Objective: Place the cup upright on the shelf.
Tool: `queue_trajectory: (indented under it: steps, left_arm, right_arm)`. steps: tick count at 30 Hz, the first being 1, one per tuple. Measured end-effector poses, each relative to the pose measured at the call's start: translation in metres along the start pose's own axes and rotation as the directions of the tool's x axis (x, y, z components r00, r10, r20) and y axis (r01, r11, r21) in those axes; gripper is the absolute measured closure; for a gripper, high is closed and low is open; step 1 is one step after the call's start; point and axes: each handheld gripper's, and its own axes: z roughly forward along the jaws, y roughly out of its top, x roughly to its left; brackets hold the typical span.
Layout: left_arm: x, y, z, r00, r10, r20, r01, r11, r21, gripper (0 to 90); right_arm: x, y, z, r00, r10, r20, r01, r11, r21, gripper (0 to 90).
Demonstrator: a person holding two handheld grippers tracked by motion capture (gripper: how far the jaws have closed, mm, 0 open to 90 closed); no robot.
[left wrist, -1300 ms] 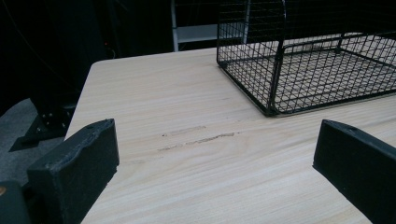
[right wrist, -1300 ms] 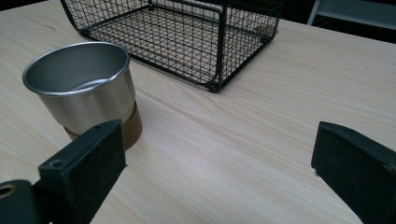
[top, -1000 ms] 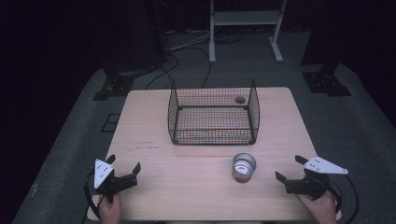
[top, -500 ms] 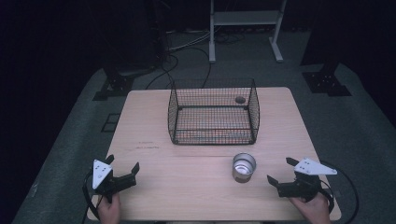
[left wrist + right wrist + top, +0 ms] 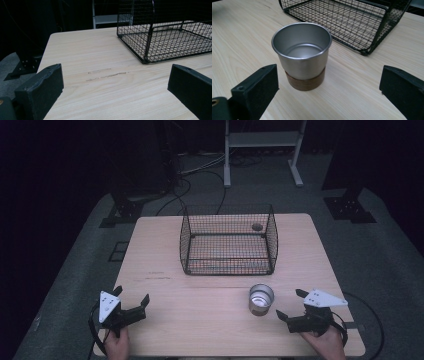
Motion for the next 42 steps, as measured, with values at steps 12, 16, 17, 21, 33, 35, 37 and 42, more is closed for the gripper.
queue_trajectory:
  steps: [12,16,17,21,33,35,37,42]
  left_arm:
    - [-0.001,0.000,0.000,1.0000,0.004,0.002,-0.004,1.0000,0.000,0.0]
    - [0.000,0.000,0.000,1.0000,-0.002,0.002,0.002,1.0000,0.000,0.0]
    - [0.000,0.000,0.000,1.0000,-0.001,0.003,0.001,1.0000,-0.001,0.0]
    - [-0.001,0.000,-0.001,1.0000,0.009,0.002,-0.009,1.0000,0.000,0.0]
    - [-0.002,0.000,0.000,0.9999,0.009,0.005,-0.009,1.0000,0.002,0.0]
    - [-0.002,0.001,-0.001,0.9999,0.011,0.003,-0.011,0.9999,-0.001,0.0]
    - [-0.001,0.000,-0.001,1.0000,0.009,0.002,-0.009,1.0000,-0.001,0.0]
    - [-0.001,0.000,-0.001,1.0000,0.004,0.001,-0.004,1.0000,0.000,0.0]
  right_arm:
    - [0.015,0.005,0.016,0.9991,-0.003,-0.042,0.003,1.000,0.005,1.5]
    - [0.020,0.005,0.022,0.9989,-0.007,-0.046,0.007,1.000,0.007,1.5]
    - [0.021,0.006,0.023,0.9988,-0.007,-0.048,0.007,1.000,0.007,1.5]
    - [0.025,0.006,0.028,0.9992,-0.017,-0.037,0.018,1.000,0.017,1.5]
    - [0.029,0.007,0.041,0.9988,0.011,-0.048,-0.010,0.999,0.031,1.5]
    - [0.030,0.008,0.043,0.9988,0.011,-0.047,-0.010,0.999,0.034,1.4]
    - [0.031,0.008,0.045,0.9992,0.010,-0.039,-0.009,0.999,0.038,1.5]
    - [0.031,0.009,0.049,0.9996,0.011,-0.027,-0.010,0.999,0.049,1.4]
